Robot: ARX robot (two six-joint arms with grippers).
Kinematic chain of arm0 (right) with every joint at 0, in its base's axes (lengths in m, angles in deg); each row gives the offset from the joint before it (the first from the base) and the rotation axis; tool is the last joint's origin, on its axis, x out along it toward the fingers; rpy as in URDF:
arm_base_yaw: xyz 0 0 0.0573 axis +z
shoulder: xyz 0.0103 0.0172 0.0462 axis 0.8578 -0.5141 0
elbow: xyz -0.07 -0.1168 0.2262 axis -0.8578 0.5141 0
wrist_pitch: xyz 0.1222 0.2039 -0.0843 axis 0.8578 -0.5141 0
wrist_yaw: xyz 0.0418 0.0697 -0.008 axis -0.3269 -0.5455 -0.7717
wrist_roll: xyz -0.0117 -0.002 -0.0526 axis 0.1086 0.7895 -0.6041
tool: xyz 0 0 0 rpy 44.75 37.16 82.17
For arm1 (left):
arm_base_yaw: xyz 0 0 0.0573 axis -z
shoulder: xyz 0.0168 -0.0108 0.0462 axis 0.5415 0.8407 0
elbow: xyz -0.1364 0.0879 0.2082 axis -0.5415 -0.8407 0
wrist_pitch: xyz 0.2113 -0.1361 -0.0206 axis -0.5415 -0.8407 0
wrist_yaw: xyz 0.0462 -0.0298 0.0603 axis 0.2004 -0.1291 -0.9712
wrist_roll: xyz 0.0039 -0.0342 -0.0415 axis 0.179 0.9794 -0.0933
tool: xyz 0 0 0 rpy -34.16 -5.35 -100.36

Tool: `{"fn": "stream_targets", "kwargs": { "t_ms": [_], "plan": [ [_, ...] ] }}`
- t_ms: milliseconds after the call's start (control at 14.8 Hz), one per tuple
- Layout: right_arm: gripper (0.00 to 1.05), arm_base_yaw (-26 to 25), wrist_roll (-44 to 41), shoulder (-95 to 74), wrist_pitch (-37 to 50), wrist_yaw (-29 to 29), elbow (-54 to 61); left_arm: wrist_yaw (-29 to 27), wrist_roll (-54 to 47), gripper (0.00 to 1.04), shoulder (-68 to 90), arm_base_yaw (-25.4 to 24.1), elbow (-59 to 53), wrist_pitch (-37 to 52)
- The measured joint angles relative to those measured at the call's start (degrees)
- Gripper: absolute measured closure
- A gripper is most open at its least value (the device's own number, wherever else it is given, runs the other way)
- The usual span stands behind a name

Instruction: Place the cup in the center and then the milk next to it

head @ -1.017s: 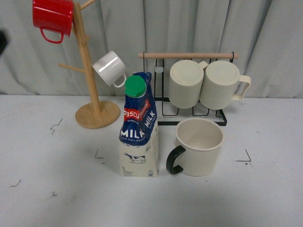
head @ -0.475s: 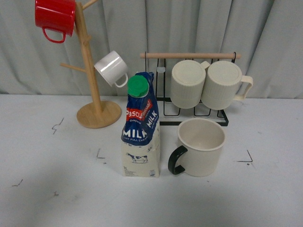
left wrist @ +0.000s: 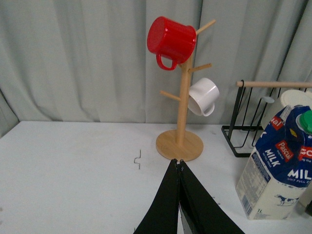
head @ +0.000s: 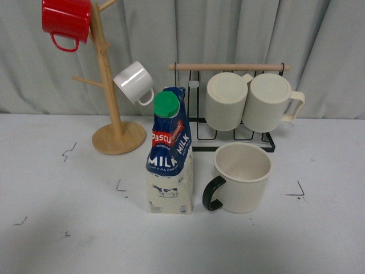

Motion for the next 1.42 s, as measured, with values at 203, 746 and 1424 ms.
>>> {"fn": "stream_targets", "kwargs": {
  "t_ms": [203,746,1424],
  "plan": [
    [0.06,0.00,0.00,0.00,0.00,0.00,0.00,0.00,0.00,1.03,-4.96,0.00,0.00,-4.72],
    [0.06,0.00,0.00,0.00,0.07,-0.04,0.00,-0.02,0.00,1.03,-19.67,0.00,0.04,-20.50],
    [0.06,0.00,0.00,0.00,0.00,-0.02,0.00,0.00,0.00,0.30,-19.67,0.00,0.04,-20.06]
  ]
}}
